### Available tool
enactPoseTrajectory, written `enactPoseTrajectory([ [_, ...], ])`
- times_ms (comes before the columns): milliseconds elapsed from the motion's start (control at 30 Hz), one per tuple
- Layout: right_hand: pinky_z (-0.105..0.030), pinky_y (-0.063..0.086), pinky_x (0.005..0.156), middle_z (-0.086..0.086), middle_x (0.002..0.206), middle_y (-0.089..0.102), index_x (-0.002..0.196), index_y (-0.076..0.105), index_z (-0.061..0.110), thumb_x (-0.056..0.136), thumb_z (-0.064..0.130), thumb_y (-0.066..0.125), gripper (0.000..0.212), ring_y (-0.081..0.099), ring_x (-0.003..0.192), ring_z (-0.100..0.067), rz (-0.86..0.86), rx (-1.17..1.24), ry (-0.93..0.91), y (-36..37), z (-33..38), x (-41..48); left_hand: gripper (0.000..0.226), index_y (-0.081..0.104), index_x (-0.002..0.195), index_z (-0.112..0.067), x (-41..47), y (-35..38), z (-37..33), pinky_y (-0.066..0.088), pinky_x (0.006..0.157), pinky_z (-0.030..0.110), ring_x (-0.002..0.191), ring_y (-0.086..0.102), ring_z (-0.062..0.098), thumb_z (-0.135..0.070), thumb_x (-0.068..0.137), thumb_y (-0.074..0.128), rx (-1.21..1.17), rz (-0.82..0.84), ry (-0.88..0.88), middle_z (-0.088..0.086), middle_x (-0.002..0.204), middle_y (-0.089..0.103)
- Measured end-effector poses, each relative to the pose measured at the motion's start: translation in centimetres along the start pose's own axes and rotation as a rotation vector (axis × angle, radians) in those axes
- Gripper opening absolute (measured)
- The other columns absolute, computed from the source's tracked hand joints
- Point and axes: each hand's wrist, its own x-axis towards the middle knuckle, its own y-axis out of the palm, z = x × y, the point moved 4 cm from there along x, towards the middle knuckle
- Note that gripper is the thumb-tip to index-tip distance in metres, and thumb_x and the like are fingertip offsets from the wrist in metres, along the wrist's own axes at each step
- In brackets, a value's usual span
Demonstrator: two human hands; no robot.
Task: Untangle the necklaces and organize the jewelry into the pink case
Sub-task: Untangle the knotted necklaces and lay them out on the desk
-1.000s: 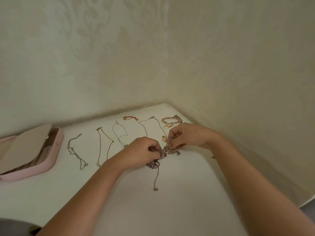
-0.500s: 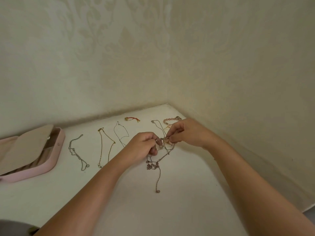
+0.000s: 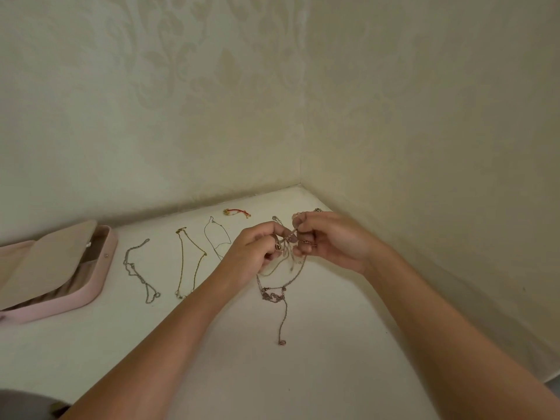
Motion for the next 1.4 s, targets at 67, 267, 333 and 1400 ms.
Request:
enactPoseTrajectory([
  [67,-0.028,0.045,0.063,-0.002,0.063,0.038,0.074,0.049,0.009,0.079,0.008,0.053,0.007,0.033,0.051,-0.014,0.013,0.042,-0.003,0.3,0.1,0.0,0.029,0.066,0.091,-0.016,-0.2,-0.1,-0.4,0.023,0.045,0.017,0.046,0.027,0.006,0.002,0.092,0.043,0.031,-0.030,0.074,-0.007,0.053,0.034],
  [267,-0.024,0.036,0.055,0.001,0.062,0.019,0.065,0.046,0.014,0.079,0.012,0.060,0.020,0.020,0.049,-0.011,-0.029,0.103,0.004,0.5,0.4,-0.2,0.003,0.066,0.091,-0.013,-0.2,-0.5,-0.7,0.026,0.045,0.012,0.042,0.028,0.003,-0.015,0.090,0.064,0.016,-0.094,0.176,-0.009,0.053,0.037],
  [333,-0.024,0.037,0.054,0.001,0.061,0.021,0.065,0.049,0.015,0.084,0.010,0.059,0.023,0.020,0.050,-0.011,-0.047,0.148,0.032,0.4,0.4,-0.2,0.003,0.065,0.089,-0.012,-0.2,-0.5,-0.7,0.026,0.044,0.011,0.040,0.030,0.002,-0.015,0.089,0.066,-0.022,-0.105,0.161,-0.015,0.050,0.041],
  [1400,-0.012,0.023,0.031,0.009,0.038,0.031,0.074,0.071,0.010,0.076,0.020,0.069,0.010,0.017,0.033,-0.004,0.142,0.465,0.045,0.9,2.0,-1.5,0.043,0.066,0.056,-0.020,0.2,-0.7,-0.6,0.021,0.034,0.010,0.045,0.037,0.000,-0.038,0.034,0.097,-0.911,0.174,-0.093,-0.005,0.062,0.056],
])
